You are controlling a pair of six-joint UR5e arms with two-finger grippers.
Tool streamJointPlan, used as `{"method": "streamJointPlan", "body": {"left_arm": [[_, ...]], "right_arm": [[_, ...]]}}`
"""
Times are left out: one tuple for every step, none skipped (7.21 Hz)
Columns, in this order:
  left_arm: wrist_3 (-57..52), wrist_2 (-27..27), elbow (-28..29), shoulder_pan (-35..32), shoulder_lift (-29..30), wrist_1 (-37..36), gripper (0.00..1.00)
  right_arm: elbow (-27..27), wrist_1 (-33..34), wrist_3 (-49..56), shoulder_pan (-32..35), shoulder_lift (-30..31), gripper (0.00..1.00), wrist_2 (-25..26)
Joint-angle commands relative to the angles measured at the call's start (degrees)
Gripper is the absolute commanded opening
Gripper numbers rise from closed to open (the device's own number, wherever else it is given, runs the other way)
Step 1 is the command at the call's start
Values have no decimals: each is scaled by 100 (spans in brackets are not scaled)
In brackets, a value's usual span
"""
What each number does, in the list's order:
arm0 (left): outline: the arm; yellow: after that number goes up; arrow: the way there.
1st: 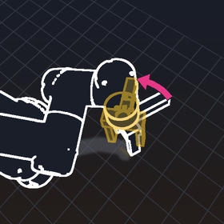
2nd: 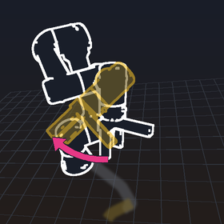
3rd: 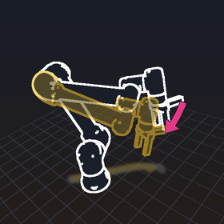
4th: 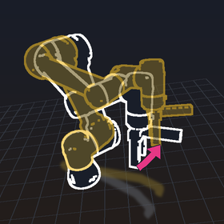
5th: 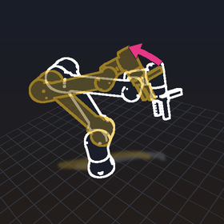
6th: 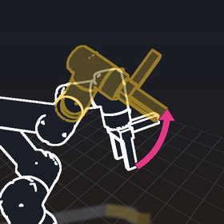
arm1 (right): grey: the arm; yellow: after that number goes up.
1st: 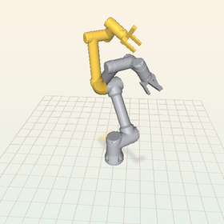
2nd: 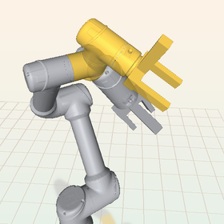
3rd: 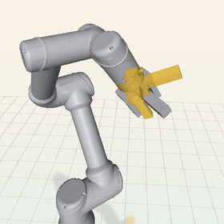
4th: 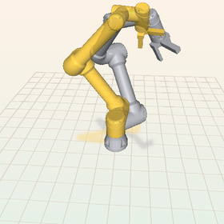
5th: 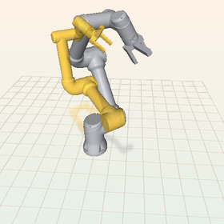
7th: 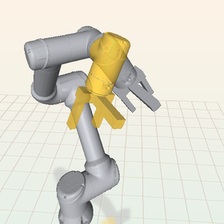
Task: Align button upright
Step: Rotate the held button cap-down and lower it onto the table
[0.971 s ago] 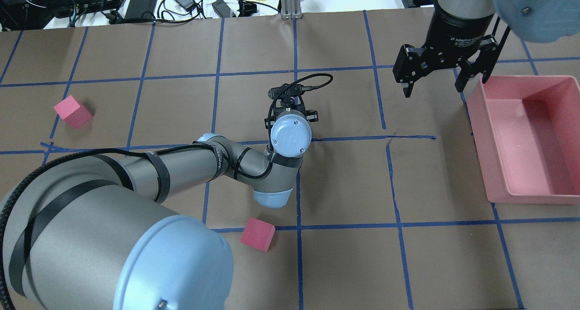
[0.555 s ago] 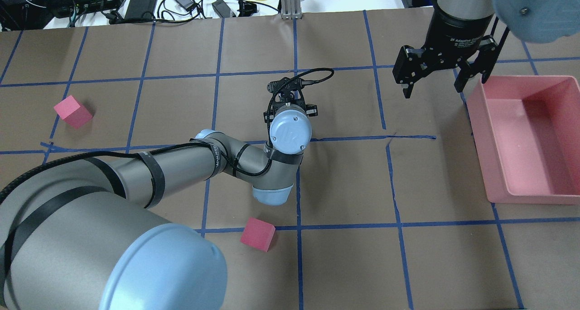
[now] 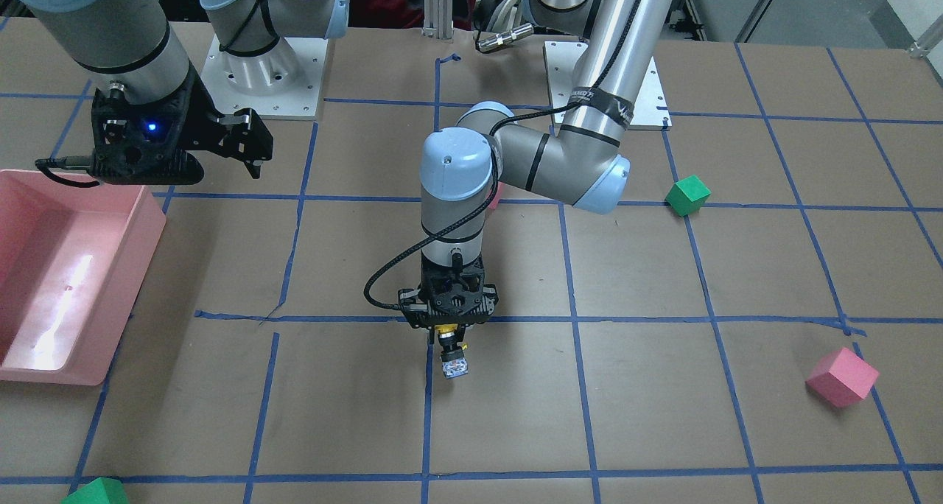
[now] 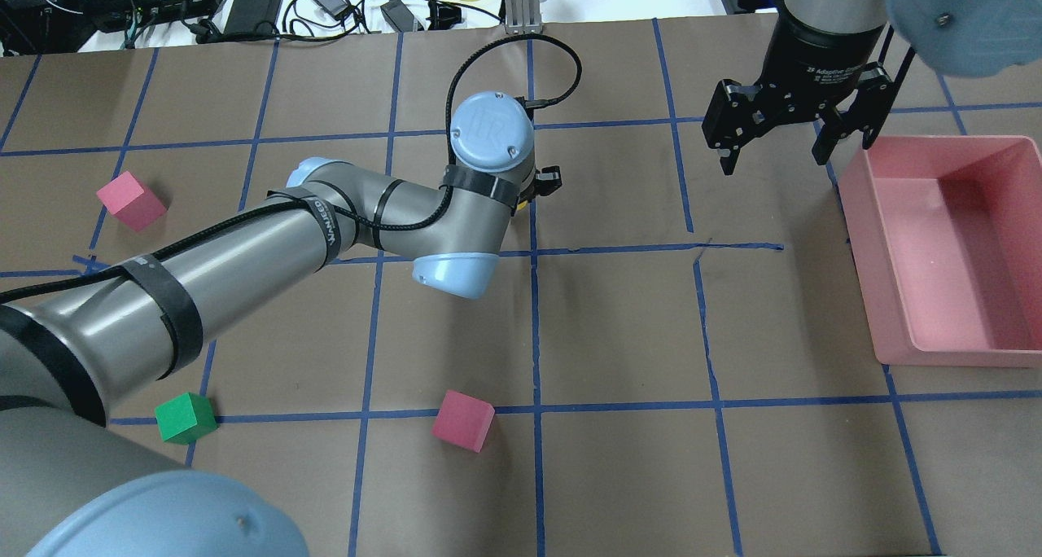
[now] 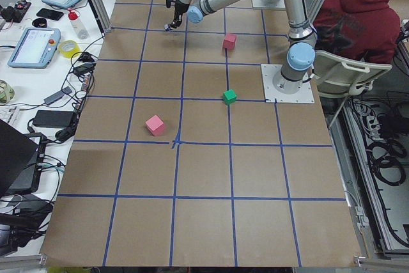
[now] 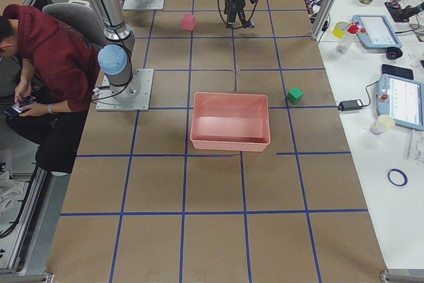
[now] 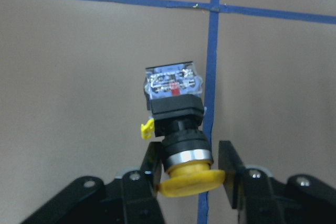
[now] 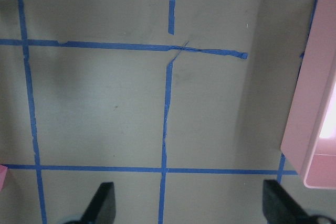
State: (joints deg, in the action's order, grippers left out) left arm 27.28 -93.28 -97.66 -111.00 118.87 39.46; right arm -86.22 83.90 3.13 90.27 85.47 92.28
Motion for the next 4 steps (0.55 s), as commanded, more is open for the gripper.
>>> {"method": "streamJointPlan", "body": {"left_arm": [[668,904,665,175,-5,1970,0],[1169,1482,1052,201,126,2561,0],[1261,1671,1369,315,214,2967,0],[1288,2264,1590,612,355,3432,0]], "right_arm": [[0,3,283,-1,5,100,26],[17,3,293,8,23,100,-26],[52,3,276,43,31,100,-26],[62,3,284,43,31,100,-26]]}}
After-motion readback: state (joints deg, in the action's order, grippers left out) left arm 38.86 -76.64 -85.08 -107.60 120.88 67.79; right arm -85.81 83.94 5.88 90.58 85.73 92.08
